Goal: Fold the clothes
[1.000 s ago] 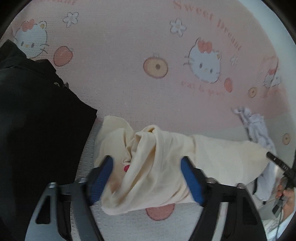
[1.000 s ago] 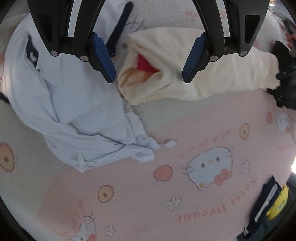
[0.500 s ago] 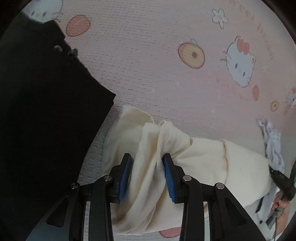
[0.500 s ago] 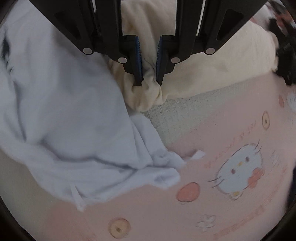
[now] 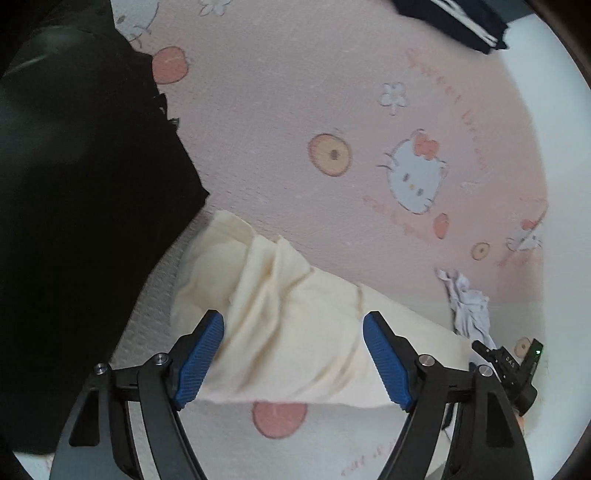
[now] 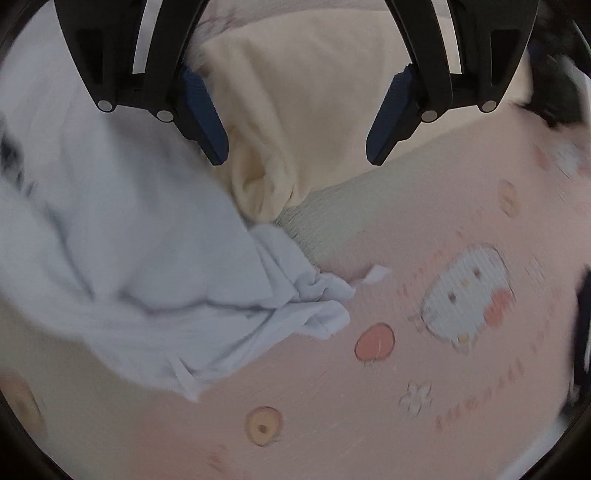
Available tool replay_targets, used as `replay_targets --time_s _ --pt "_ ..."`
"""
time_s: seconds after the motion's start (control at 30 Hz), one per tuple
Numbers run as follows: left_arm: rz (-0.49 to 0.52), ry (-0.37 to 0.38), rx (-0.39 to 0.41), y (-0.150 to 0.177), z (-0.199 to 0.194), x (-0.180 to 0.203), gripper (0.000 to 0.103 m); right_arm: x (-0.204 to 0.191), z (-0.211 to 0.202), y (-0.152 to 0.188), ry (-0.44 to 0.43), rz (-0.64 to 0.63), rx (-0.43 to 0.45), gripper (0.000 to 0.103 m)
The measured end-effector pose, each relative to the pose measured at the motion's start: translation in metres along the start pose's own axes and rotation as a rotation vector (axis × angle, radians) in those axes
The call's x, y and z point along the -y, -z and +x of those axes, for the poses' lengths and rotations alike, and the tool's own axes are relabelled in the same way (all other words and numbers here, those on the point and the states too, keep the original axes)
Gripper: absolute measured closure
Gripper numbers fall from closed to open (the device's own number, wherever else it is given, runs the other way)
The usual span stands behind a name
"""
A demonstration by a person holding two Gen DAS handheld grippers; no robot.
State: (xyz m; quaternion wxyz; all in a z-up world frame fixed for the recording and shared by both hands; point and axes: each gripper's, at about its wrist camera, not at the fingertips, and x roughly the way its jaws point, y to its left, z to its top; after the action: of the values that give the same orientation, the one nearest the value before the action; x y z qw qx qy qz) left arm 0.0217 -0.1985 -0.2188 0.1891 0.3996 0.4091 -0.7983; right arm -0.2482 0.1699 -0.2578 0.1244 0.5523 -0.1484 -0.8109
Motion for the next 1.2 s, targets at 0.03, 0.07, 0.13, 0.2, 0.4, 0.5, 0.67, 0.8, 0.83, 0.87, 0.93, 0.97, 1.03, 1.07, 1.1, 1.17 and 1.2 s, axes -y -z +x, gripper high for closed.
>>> replay_targets --time_s 0.03,0.07,0.13,0.2,0.4,0.5,0.67,0.8,0.83,0.87,0.93,0.97,1.03,1.07,1.1,1.17,1.2 --pt "0.001 0.006 0.002 0.004 -0.003 0.001 0.026 0.005 -0.002 0.003 -0.043 0.044 -0.018 0.026" --pt "0.001 0.013 0.004 0.008 -0.006 0.002 0.026 0.010 -0.004 0.007 -0.101 0.083 -0.045 0.026" --pt "0.001 0.028 0.009 0.016 -0.013 0.004 0.026 0.016 -0.012 0.010 -0.160 0.124 -0.044 0.026" --pt "-0.014 0.058 0.025 0.023 -0.018 0.005 0.026 0.020 -0.020 0.011 -0.204 0.142 -0.047 0.026" --pt "-0.096 0.146 0.008 0.043 -0.012 0.007 0.026 0.046 -0.031 0.025 -0.336 0.262 -0.071 0.025" --pt "-0.173 0.198 0.004 0.048 -0.003 0.007 0.026 0.063 -0.027 0.042 -0.396 0.387 -0.122 0.024" --pt "-0.328 0.337 0.023 0.066 0.008 0.003 0.025 0.071 -0.025 0.060 -0.439 0.505 -0.113 0.024" --pt "-0.349 0.308 -0.009 0.077 0.026 -0.003 0.025 0.060 -0.026 0.067 -0.447 0.521 -0.085 0.024" --pt "-0.367 0.312 -0.015 0.079 0.032 -0.007 0.025 0.059 -0.025 0.070 -0.447 0.543 -0.082 0.024" --pt "-0.385 0.315 -0.020 0.080 0.037 -0.011 0.025 0.057 -0.023 0.073 -0.451 0.564 -0.081 0.024" --pt "-0.431 0.316 -0.021 0.082 0.046 -0.019 0.025 0.054 -0.013 0.077 -0.465 0.592 -0.094 0.024" --pt "-0.448 0.305 -0.008 0.082 0.049 -0.023 0.025 0.052 -0.008 0.078 -0.463 0.600 -0.099 0.024" --pt "-0.473 0.304 0.032 0.085 0.051 -0.031 0.025 0.049 0.000 0.078 -0.442 0.589 -0.104 0.024" --pt "-0.483 0.310 0.060 0.087 0.051 -0.033 0.025 0.047 0.002 0.078 -0.444 0.577 -0.094 0.022" --pt "-0.494 0.315 0.097 0.088 0.050 -0.035 0.025 0.044 0.004 0.077 -0.447 0.565 -0.083 0.019" --pt "-0.498 0.314 0.149 0.088 0.050 -0.035 0.025 0.040 0.007 0.075 -0.454 0.551 -0.062 0.019" --pt "-0.486 0.306 0.162 0.087 0.051 -0.032 0.024 0.039 0.009 0.074 -0.459 0.547 -0.052 0.019"
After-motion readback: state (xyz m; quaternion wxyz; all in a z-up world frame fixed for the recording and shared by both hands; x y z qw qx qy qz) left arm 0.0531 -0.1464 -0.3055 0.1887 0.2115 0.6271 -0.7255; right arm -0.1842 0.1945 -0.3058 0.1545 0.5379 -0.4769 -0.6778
